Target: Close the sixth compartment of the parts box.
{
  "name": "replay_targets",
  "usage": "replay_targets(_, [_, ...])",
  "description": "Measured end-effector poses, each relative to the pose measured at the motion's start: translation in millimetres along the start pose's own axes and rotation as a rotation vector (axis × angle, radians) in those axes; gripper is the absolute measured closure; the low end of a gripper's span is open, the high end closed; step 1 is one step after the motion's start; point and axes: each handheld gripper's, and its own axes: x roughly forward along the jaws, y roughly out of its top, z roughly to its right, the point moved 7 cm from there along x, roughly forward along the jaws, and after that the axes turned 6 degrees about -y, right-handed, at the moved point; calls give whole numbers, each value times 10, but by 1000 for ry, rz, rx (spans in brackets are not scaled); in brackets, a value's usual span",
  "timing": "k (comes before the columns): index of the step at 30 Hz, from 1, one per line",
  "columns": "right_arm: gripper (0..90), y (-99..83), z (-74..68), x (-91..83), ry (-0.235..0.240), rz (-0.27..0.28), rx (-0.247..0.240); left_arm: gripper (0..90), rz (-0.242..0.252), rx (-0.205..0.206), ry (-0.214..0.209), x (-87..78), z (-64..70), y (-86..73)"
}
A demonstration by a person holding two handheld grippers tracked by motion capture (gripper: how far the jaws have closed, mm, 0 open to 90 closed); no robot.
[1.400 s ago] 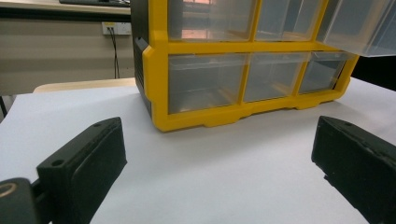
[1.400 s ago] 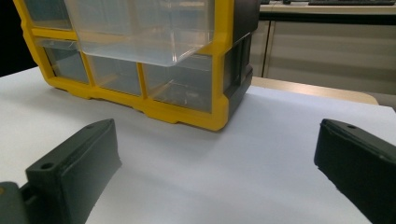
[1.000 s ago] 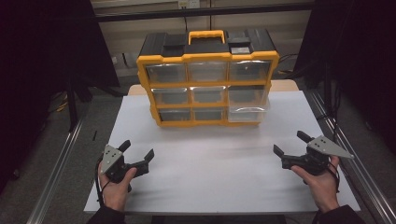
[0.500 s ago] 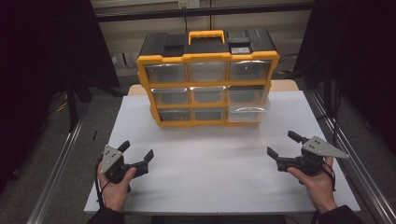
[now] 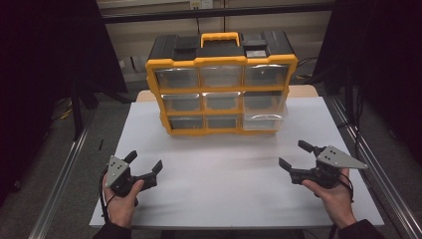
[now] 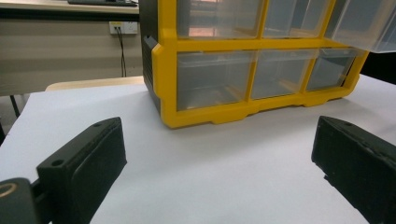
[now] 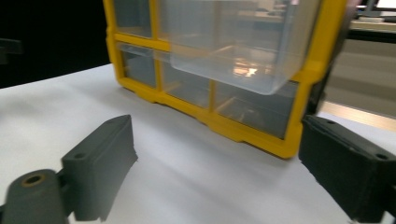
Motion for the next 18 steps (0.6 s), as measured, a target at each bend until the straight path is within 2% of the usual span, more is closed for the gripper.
replay_targets(2, [144,15,-43,12,16,12,-1,30,6,6,10,-3,3,11])
replay_targets(6, [158,28,-84,13,38,20,14,30,9,3,-7,7,11,9])
replay_targets(8, [214,50,-114,20,53,33,28,30,12,-3,-6,6,11,6])
replay_targets(9, [214,50,-114,20,53,33,28,30,13,-1,-4,4,11,8])
replay_targets(10, [268,64,-134,31,64,35,31,30,13,4,-1,2,10,9])
replay_targets(13, [288,68,-159,54,76,30,33,30,7,13,5,0,10,8])
replay_targets(14, [299,67,-169,62,89,25,37,30,-9,22,-2,-5,9,-2])
replay_targets(15, [299,67,-169,62,89,25,37,30,8,10,-3,12,17,2])
replay_targets(17, [351,77,-175,73,98,25,37,30,-7,19,9,12,2,-13])
replay_targets(18, [374,84,-181,75,109,27,41,30,-9,16,-5,15,7,-17])
